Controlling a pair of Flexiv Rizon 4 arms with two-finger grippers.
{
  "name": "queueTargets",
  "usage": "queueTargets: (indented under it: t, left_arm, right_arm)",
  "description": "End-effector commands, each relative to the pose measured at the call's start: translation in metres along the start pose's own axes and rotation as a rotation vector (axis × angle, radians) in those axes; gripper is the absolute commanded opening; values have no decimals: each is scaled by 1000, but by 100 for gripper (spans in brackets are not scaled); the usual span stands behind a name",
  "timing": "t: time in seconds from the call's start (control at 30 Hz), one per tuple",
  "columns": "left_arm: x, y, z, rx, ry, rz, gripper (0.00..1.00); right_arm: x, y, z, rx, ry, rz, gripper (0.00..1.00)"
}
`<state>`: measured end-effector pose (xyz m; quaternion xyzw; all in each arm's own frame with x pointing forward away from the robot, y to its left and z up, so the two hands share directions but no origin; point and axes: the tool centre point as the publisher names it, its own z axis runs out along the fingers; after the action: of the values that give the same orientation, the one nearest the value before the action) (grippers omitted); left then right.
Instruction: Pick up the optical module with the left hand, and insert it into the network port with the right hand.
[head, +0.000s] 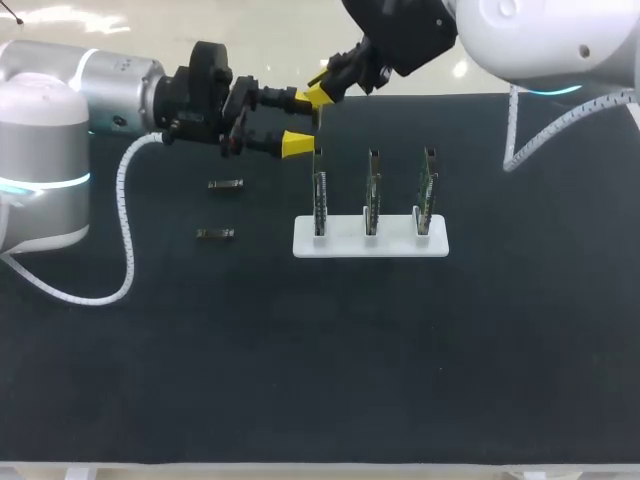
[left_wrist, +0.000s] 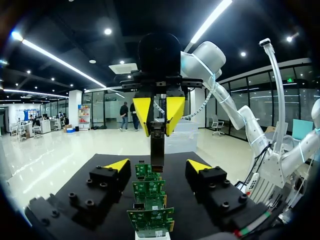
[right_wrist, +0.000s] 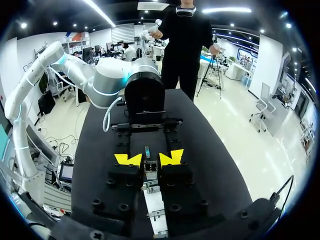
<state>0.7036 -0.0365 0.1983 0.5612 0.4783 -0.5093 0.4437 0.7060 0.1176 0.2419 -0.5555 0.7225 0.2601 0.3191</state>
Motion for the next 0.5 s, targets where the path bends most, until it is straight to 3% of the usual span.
queueTargets:
  t: [0.03,0.17,0.23,0.5]
  left_arm:
    - [-4,4,-7,-11,5,-4,100]
    - [-8,7,-26,-37,40,-9,100]
    - [-8,7,-37,-42,103,-50,100]
    - [-4,4,-83,-81,204,-8,100]
  right_arm:
    - [-1,-3,2,-5,-1,0,0]
    - [-2,-5,4,-6,-5,-2,0]
    - [-2,-6,5,-13,-8,-9,0]
    - [0,-13,7,-28,-11,-28,0]
